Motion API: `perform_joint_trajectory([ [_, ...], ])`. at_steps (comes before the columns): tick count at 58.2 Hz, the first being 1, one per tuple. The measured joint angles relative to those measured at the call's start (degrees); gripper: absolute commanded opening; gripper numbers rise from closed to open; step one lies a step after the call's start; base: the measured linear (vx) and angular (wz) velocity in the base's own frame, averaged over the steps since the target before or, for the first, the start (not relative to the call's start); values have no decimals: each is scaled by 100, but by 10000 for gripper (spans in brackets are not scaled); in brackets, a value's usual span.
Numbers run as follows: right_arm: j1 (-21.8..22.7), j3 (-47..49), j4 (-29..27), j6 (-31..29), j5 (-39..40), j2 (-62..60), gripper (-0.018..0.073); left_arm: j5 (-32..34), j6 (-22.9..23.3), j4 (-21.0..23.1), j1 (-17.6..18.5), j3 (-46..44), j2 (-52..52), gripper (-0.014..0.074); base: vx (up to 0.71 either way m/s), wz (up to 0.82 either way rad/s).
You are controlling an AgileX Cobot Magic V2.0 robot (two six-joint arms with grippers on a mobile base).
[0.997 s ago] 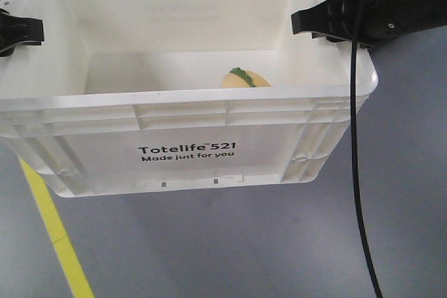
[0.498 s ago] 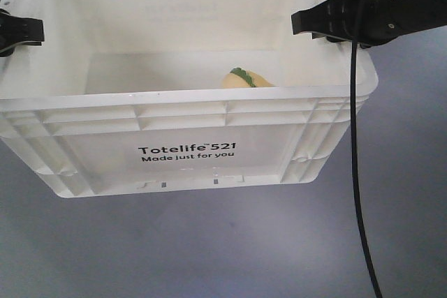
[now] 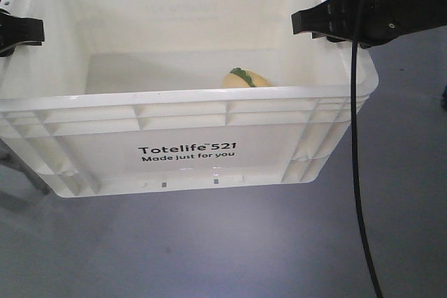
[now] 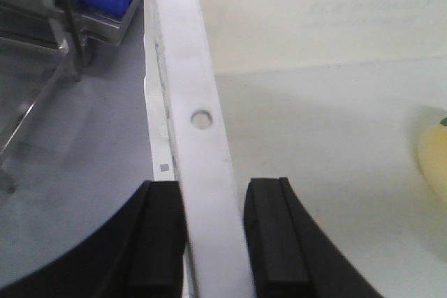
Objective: Place moving items into box and shelve
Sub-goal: 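Hold the tote level with both grippers while turning along the blue-bin rack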
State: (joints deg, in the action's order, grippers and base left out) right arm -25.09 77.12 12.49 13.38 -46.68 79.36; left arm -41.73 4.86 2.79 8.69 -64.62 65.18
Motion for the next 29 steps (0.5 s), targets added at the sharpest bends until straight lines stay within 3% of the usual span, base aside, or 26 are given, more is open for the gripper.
perform_joint_trajectory([
  [29,0,0,0,0,-10,0,110,0,0,0,0,0,0,56,14,-53],
])
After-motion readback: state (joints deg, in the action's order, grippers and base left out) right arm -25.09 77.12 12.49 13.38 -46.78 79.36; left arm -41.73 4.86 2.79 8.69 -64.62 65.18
